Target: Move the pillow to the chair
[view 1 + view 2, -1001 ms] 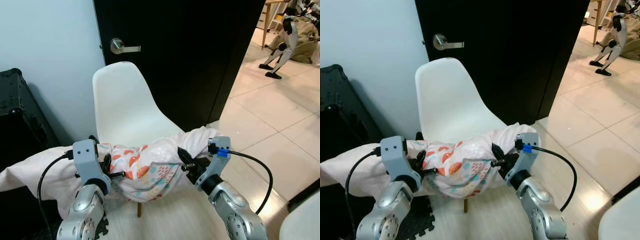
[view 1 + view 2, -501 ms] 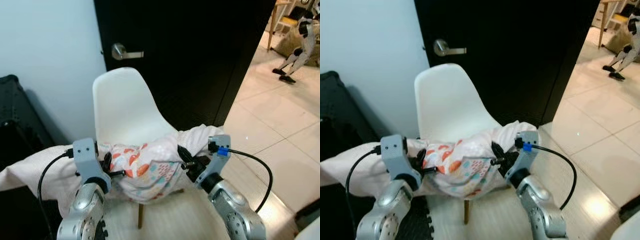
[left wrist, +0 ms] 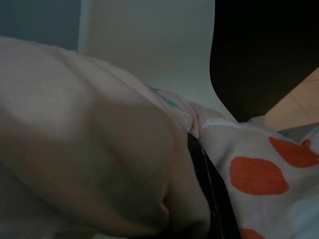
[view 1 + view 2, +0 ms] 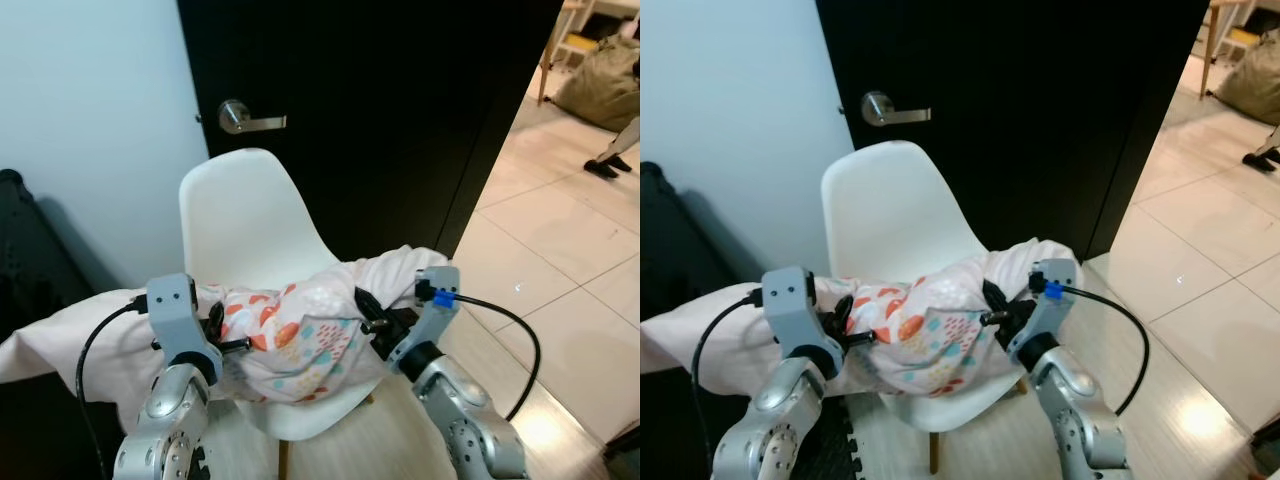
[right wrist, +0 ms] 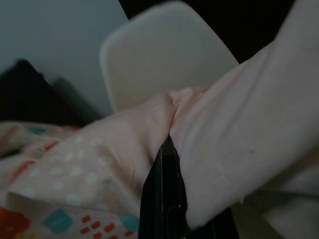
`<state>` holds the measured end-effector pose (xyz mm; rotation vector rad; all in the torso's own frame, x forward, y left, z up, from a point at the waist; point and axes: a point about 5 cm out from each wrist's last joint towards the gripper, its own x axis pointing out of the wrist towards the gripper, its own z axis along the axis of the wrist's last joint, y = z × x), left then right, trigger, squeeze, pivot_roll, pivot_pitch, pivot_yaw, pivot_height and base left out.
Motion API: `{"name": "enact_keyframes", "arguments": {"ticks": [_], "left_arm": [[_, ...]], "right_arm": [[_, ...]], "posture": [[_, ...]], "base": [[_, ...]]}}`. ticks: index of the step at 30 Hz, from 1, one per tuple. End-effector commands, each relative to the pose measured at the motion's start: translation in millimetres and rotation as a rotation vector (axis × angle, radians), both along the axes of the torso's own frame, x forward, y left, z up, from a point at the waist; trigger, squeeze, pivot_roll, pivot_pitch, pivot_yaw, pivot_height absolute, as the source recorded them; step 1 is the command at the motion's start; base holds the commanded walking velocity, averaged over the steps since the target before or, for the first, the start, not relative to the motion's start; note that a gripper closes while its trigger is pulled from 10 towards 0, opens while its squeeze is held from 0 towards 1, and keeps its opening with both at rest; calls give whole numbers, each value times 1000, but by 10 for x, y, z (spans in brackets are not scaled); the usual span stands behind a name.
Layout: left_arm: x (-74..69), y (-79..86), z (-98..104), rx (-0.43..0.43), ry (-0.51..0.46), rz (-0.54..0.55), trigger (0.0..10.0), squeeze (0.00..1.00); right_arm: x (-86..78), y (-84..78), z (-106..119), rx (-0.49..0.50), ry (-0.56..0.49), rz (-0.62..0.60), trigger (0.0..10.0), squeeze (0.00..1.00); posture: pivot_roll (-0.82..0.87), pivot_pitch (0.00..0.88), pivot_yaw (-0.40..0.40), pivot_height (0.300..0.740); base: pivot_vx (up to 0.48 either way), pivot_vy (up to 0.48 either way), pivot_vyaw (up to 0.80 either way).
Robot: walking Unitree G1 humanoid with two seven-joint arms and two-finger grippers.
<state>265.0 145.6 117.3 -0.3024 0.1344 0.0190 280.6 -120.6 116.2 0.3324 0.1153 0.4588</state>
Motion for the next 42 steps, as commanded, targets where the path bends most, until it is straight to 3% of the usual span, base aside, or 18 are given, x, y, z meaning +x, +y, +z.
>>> {"name": "enact_keyframes", "arguments": {"ticks": [1,13,21,23,29,38,42], "left_arm": [[23,-84,119,4,-60,-34,10000,0],[16,-76,115,6,-52,-27,10000,0],[-5,-170,100,62,-46,-93,10000,0],[-15,-193,92,116,-47,-134,10000,0],[-15,-209,89,104,-46,-129,10000,0],[1,-213,86,104,-43,-119,10000,0],[9,-210,81,126,-46,-110,10000,0]], "right_arm": [[34,100,18,-26,-11,44,10000,0],[117,161,43,-32,-26,63,10000,0],[135,150,-35,-51,20,30,10000,0],[137,151,-45,-53,24,26,10000,0],[142,159,-52,-55,26,26,10000,0],[138,215,-89,-93,33,59,10000,0],[125,342,-164,-134,53,148,10000,0]], "posture": [[-17,47,23,740],[-2,55,17,740],[-3,59,22,740],[-4,60,23,740],[0,60,23,740],[1,55,18,740],[-3,58,21,740]], "base": [[341,0,0],[327,0,654],[0,0,0],[0,-469,0],[0,-469,0],[0,0,0],[0,0,0]]}}
